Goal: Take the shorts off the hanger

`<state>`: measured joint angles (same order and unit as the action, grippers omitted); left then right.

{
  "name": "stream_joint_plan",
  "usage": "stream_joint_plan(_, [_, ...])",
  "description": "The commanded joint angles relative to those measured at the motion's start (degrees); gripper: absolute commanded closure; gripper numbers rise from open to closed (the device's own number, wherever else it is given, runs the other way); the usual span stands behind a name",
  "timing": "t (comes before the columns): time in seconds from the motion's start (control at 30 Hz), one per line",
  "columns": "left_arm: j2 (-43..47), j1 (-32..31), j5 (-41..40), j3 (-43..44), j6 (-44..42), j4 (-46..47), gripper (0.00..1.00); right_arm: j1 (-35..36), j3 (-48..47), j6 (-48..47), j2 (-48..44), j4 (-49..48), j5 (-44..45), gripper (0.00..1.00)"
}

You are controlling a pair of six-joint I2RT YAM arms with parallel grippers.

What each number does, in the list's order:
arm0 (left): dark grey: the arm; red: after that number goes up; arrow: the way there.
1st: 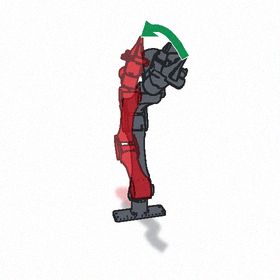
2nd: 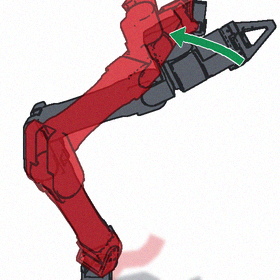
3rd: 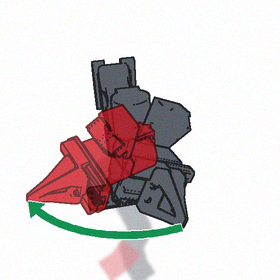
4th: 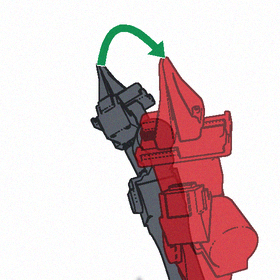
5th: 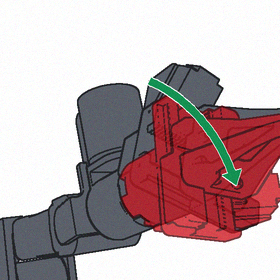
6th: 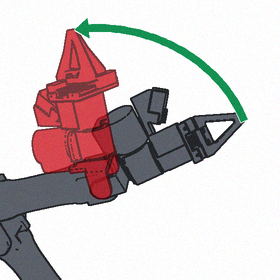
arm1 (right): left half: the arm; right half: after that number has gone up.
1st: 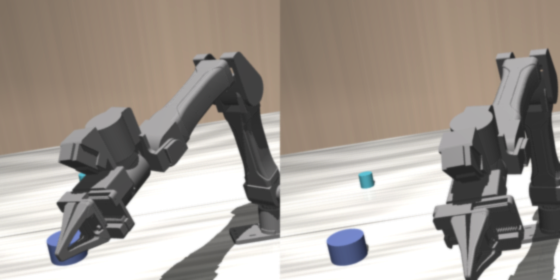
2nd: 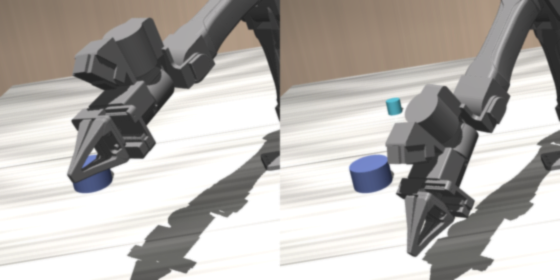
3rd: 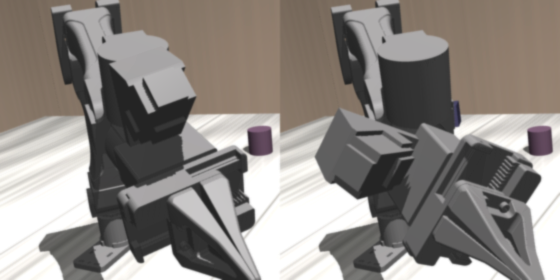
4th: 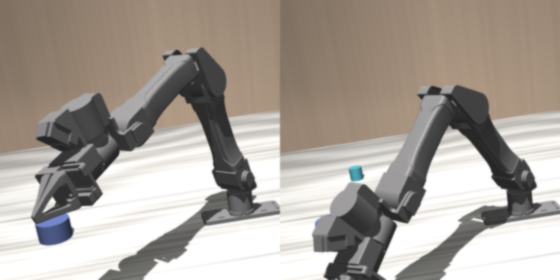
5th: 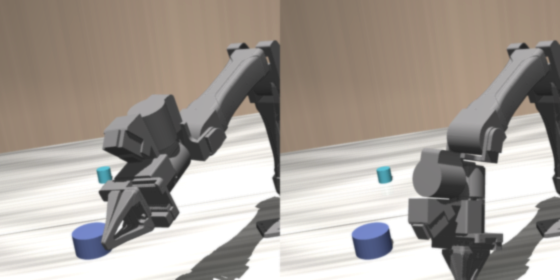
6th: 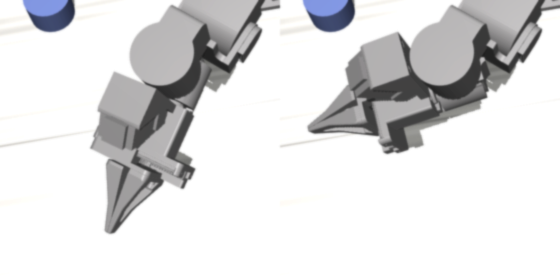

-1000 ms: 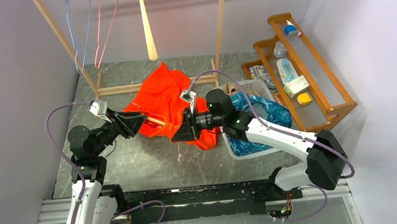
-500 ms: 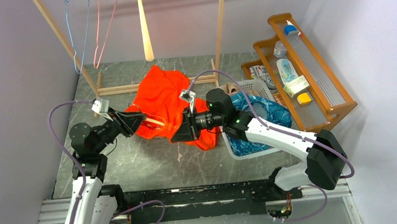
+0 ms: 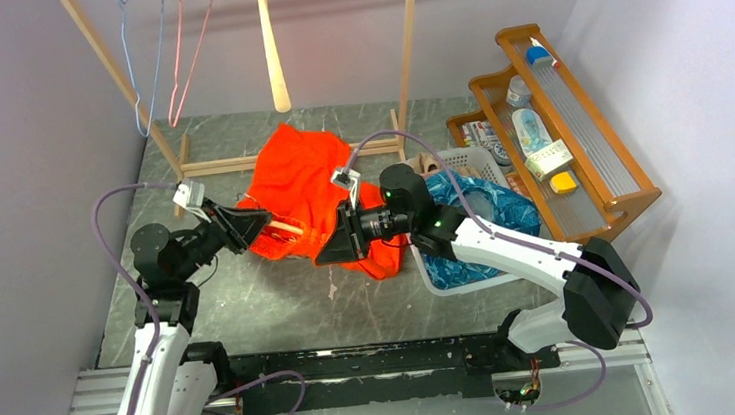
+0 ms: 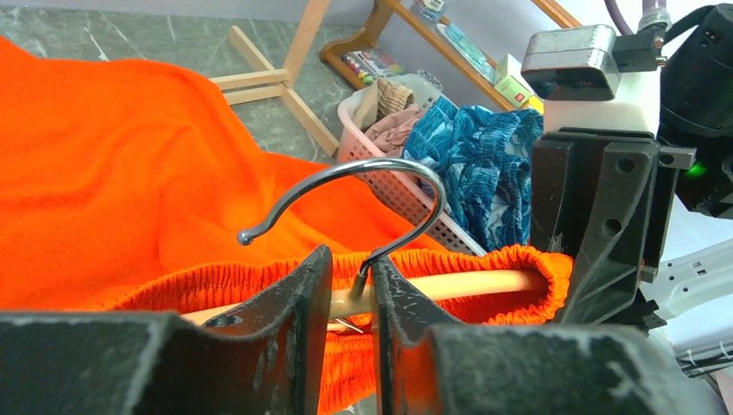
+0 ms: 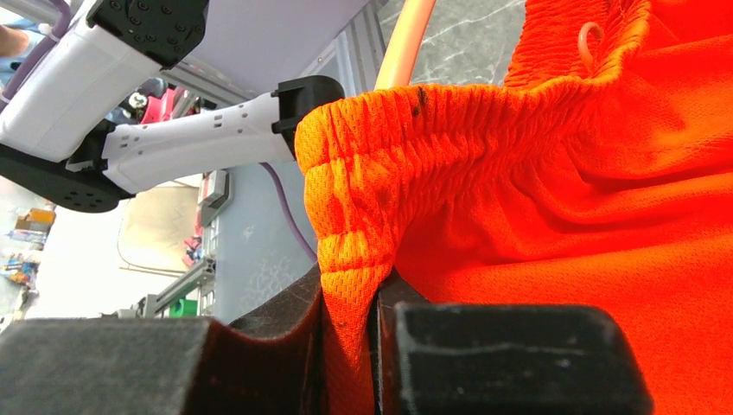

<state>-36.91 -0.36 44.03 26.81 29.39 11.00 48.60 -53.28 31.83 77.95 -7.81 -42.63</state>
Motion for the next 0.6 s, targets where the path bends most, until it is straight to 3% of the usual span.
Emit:
stream_joint_plan(0.0, [1.3,0.4,-0.6,0.1,0.0,2.1,0.75,0.4,-2.6,-0.4,-1.2,-6.8,-4.0,1.00])
stream_joint_plan(0.13, [2.7,0.4,-3.2,0.6,-1.0,0.2,0.92,0.4,-2.5,-0.3,-1.5,-7.0,-4.8,1.00])
stream_joint_plan(0.23, [3.8,0.4,-5.8,3.0,-4.3,-5.1,0.93,0.3,-3.0,-1.2,-1.7,-5.8,-4.9,0.99])
stream_joint_plan(0.3, [4.8,0.4,-7.5,4.1,-5.3,-7.6,0.93,0.4,-3.4,-1.8,-1.8,-5.0,-5.0,0.85])
stream_joint_plan(0.43, [7.4,0.4,-11.1,6.0,-6.2,-12.4,0.93,0.3,-5.7,-4.7,-1.9,-0.5,-3.4,0.48])
stream_joint_plan(0.57, [9.3,0.4,-16.5,9.6,-9.7,-20.0,0.93,0.3,-8.0,-8.6,-3.3,4.5,1.7,0.29])
